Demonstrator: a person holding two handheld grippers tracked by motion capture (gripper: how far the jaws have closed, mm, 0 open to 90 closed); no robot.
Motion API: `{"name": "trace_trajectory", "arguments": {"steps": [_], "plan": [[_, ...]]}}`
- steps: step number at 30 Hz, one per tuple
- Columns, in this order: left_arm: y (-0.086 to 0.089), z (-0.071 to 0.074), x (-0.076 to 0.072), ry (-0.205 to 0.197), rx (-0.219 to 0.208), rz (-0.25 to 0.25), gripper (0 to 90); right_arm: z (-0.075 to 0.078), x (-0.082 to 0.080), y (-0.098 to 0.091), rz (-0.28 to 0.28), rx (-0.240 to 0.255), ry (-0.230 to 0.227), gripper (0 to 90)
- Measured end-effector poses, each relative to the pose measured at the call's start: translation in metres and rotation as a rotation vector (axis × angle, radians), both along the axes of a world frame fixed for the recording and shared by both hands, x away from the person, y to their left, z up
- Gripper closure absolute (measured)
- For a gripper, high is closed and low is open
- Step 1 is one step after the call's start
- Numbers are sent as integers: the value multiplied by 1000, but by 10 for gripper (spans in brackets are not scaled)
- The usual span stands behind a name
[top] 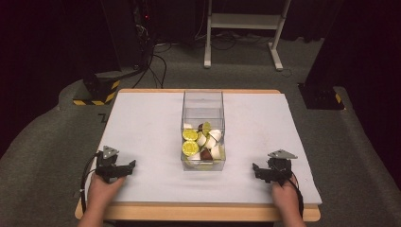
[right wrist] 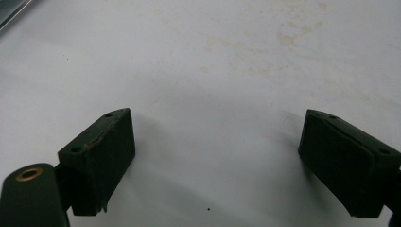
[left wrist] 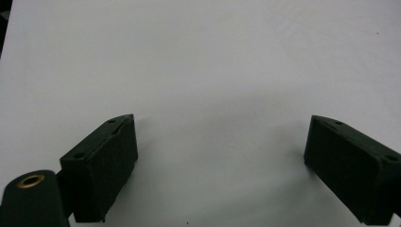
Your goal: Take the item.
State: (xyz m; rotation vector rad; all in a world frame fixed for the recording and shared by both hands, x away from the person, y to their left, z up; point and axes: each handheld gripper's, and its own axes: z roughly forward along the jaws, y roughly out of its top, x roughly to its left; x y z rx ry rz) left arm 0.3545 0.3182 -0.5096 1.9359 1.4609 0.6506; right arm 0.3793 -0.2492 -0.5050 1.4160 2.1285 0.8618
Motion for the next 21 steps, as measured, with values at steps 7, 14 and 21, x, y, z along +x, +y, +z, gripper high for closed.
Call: {"name": "trace_trajectory", "arguments": {"steps": [7, 14, 21], "plan": [[0, 0, 0, 3, -2, -2, 114, 0, 1, -1, 3, 8, 5, 106], [-1, 2, -1, -4, -2, -36, 190, 0, 1, -1, 3, 8, 5, 106], [-6, 7, -2, -6, 13, -72, 260, 0, 0, 0, 2, 3, 1, 107]]}}
